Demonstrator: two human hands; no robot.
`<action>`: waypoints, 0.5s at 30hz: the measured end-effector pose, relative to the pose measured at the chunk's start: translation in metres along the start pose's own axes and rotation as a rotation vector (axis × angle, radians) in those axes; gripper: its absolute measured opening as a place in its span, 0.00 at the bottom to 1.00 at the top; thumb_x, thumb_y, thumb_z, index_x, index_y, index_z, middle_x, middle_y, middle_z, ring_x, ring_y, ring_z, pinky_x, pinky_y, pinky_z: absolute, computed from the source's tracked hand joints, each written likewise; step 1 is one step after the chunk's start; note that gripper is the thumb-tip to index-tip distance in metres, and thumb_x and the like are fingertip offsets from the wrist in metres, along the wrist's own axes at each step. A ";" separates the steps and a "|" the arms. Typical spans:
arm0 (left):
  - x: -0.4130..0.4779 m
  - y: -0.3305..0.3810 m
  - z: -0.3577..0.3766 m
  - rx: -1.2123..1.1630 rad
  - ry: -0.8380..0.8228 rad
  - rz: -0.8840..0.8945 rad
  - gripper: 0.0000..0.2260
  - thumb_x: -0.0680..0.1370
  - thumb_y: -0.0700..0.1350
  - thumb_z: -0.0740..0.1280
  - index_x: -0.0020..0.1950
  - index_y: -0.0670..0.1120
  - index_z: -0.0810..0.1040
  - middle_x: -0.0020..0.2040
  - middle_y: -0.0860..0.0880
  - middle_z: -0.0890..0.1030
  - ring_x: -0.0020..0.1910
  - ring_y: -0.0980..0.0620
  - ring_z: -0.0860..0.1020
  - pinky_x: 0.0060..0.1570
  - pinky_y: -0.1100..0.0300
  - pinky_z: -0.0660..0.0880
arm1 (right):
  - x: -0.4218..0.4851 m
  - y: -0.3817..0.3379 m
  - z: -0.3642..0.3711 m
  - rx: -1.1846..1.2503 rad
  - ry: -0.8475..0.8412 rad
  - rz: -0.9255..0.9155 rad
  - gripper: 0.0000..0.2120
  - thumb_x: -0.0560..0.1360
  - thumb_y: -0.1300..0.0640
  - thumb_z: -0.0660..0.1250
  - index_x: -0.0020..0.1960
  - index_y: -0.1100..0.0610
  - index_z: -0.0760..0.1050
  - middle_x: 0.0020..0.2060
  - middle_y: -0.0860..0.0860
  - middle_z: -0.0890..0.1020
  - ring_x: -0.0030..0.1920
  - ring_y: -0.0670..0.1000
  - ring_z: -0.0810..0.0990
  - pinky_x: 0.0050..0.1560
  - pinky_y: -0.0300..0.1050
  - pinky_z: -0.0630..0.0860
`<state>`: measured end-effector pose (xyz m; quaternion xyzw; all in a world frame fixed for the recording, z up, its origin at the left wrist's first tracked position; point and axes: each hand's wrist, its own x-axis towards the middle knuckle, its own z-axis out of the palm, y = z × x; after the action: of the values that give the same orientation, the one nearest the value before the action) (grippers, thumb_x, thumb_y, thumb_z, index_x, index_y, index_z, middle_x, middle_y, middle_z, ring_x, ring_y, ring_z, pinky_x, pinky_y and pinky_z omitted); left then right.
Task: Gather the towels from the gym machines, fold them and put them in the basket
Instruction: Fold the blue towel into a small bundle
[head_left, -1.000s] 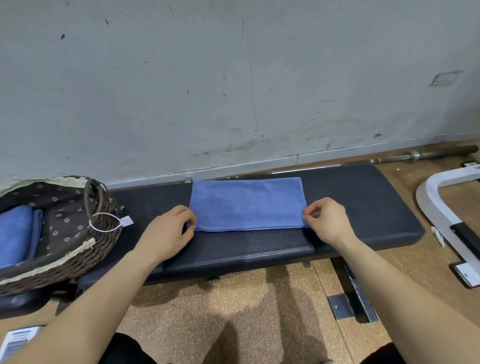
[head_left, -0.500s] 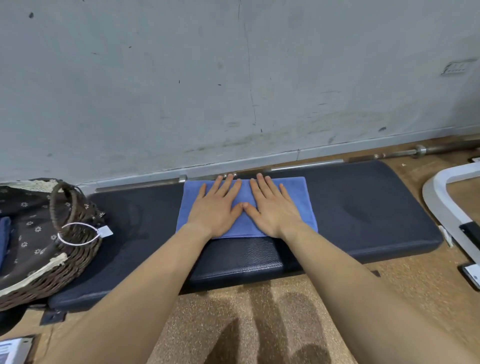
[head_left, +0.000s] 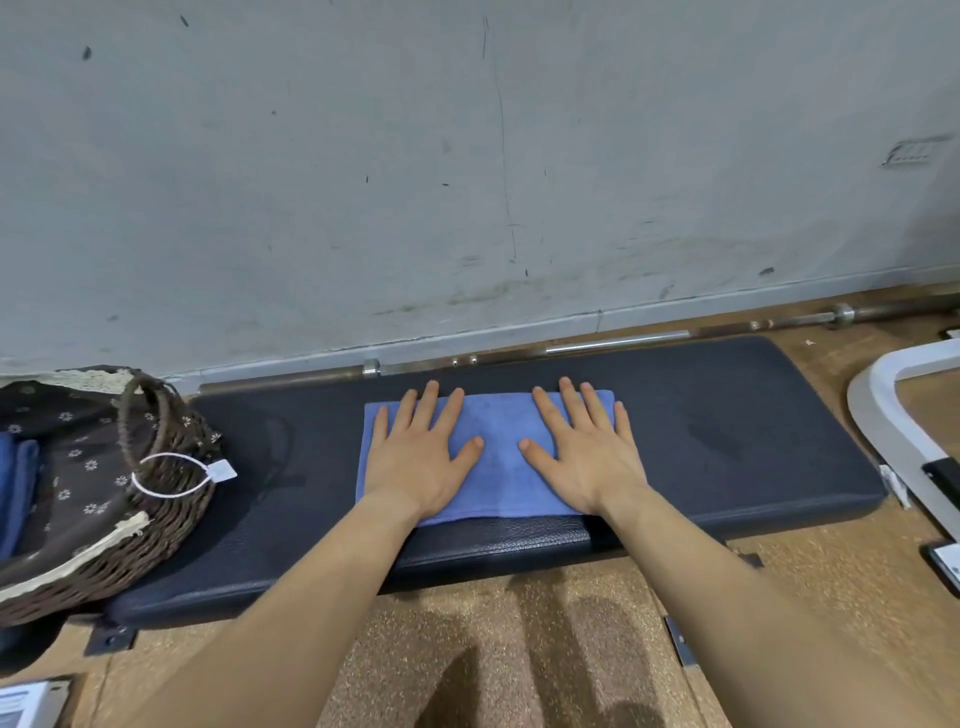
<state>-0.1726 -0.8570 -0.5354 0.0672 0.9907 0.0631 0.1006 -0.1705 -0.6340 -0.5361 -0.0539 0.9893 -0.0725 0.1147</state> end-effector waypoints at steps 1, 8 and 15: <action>-0.012 0.001 0.002 0.004 -0.012 -0.012 0.32 0.79 0.68 0.43 0.80 0.59 0.40 0.82 0.52 0.41 0.80 0.49 0.41 0.77 0.44 0.40 | -0.009 -0.001 0.001 -0.012 -0.019 -0.005 0.35 0.78 0.30 0.42 0.80 0.40 0.37 0.81 0.48 0.39 0.80 0.53 0.36 0.78 0.61 0.36; -0.043 0.015 0.000 0.093 0.093 0.100 0.34 0.77 0.66 0.34 0.81 0.55 0.41 0.82 0.52 0.41 0.80 0.50 0.40 0.78 0.44 0.41 | -0.030 -0.038 -0.002 -0.019 0.066 -0.217 0.32 0.82 0.36 0.43 0.82 0.46 0.40 0.80 0.46 0.38 0.80 0.50 0.36 0.77 0.55 0.35; -0.059 -0.051 0.003 0.026 0.012 -0.002 0.29 0.80 0.66 0.40 0.80 0.60 0.39 0.80 0.56 0.37 0.79 0.54 0.38 0.78 0.45 0.41 | -0.034 0.011 -0.001 -0.081 -0.047 -0.101 0.34 0.79 0.31 0.39 0.80 0.42 0.35 0.79 0.45 0.33 0.79 0.47 0.33 0.78 0.55 0.35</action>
<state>-0.1210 -0.9158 -0.5348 0.0673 0.9920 0.0503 0.0938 -0.1383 -0.6186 -0.5296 -0.1103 0.9844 -0.0367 0.1318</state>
